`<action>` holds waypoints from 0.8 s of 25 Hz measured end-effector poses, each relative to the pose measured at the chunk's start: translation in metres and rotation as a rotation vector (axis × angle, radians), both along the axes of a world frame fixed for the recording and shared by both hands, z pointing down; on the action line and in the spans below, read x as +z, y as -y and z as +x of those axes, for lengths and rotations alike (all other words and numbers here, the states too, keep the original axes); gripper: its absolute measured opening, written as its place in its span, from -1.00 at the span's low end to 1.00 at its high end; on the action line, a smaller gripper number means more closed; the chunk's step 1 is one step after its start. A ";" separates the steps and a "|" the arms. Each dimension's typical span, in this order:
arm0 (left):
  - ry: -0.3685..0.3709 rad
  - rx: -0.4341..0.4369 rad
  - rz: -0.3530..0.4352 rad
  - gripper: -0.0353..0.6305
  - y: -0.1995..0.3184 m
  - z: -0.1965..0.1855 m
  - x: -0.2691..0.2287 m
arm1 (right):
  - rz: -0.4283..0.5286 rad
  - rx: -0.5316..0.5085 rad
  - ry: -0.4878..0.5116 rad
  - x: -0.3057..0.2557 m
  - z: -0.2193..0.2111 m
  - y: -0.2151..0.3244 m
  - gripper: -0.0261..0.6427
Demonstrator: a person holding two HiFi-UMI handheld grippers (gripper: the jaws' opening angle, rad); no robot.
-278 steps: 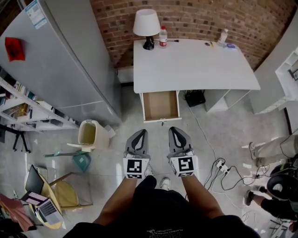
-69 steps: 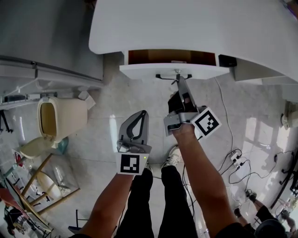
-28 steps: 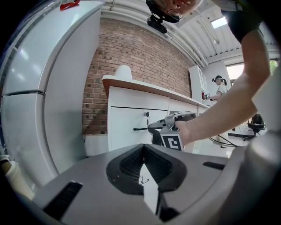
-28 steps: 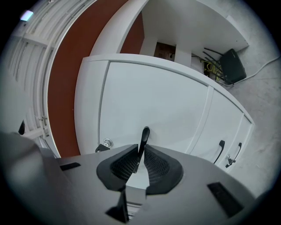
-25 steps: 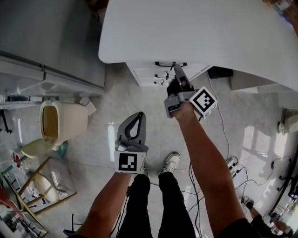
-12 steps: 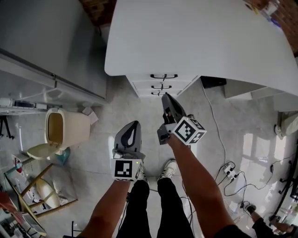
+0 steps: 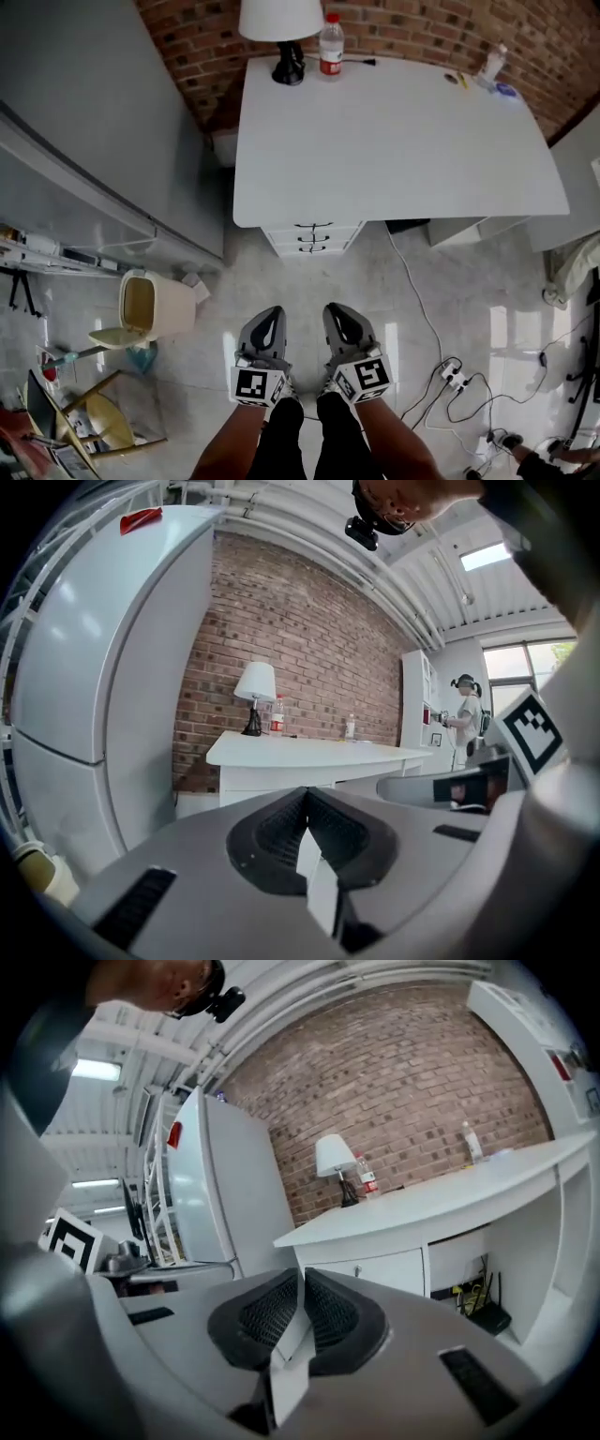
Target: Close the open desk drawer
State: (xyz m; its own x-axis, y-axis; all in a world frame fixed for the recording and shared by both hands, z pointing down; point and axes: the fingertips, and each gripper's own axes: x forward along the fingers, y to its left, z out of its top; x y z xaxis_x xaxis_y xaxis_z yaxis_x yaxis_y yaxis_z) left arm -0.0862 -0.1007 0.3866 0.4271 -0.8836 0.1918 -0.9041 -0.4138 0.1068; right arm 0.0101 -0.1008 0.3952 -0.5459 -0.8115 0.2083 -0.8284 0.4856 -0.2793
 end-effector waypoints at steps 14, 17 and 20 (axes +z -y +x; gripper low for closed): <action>0.076 0.090 0.077 -0.87 -0.035 0.016 -0.170 | 0.210 0.010 -0.201 -0.200 -0.001 -0.043 -0.80; 0.079 0.093 0.085 -0.87 -0.045 0.018 -0.193 | 0.242 -0.033 -0.247 -0.223 -0.003 -0.044 -0.80; 0.079 0.100 0.095 -0.87 -0.057 0.023 -0.206 | 0.278 -0.023 -0.259 -0.246 0.003 -0.047 -0.80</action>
State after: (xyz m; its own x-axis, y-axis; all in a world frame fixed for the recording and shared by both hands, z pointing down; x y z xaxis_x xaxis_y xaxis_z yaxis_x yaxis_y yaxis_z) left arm -0.0627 -0.0436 0.1801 0.5010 -0.8530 0.1460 -0.8617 -0.5074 -0.0072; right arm 0.0132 -0.0534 0.1493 -0.5225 -0.8448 0.1150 -0.8424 0.5323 0.0833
